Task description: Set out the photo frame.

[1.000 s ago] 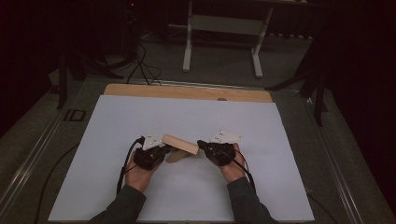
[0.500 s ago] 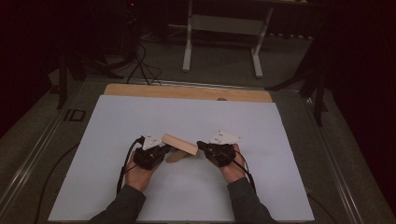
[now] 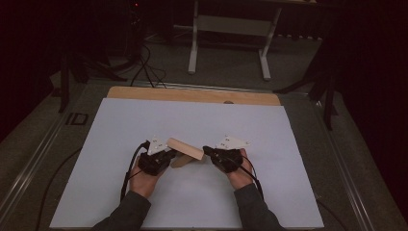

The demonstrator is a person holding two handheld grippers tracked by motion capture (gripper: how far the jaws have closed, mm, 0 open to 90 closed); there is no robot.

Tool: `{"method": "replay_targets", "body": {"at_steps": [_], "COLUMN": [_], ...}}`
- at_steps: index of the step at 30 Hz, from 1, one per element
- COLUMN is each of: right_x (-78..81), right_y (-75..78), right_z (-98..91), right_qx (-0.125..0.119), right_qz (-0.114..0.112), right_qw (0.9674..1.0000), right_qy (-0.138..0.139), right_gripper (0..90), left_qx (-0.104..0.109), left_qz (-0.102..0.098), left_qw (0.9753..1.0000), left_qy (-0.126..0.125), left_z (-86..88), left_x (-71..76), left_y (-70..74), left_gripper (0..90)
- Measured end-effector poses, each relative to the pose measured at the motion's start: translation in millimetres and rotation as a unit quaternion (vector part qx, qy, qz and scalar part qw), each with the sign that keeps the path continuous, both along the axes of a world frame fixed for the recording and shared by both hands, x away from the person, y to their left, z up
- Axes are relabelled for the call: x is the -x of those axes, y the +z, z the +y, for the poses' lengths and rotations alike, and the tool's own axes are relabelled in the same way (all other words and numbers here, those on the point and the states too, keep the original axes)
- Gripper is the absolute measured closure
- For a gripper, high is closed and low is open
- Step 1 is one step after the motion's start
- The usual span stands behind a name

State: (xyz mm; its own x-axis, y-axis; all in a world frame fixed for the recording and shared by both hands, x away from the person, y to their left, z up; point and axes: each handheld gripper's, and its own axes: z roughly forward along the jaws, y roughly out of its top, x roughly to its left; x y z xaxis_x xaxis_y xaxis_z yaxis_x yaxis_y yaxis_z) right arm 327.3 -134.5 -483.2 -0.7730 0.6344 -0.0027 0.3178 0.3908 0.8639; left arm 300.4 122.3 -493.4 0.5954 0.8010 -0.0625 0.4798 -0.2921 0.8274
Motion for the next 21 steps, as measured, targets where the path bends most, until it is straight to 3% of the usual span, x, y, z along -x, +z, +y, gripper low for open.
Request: {"method": "replay_targets", "body": {"at_steps": [21], "right_x": [3.5], "right_y": [0.4], "right_z": [3.2], "right_qx": [0.005], "right_qz": [-0.004], "right_qw": [0.9999], "right_qy": [0.011], "right_gripper": [89.7], "left_qx": [0.001], "left_qz": [-0.003], "left_qw": [0.9999], "left_qy": [-0.011], "left_z": [-6.2], "left_x": [3.2], "left_y": [3.3], "left_gripper": [89.4]}}
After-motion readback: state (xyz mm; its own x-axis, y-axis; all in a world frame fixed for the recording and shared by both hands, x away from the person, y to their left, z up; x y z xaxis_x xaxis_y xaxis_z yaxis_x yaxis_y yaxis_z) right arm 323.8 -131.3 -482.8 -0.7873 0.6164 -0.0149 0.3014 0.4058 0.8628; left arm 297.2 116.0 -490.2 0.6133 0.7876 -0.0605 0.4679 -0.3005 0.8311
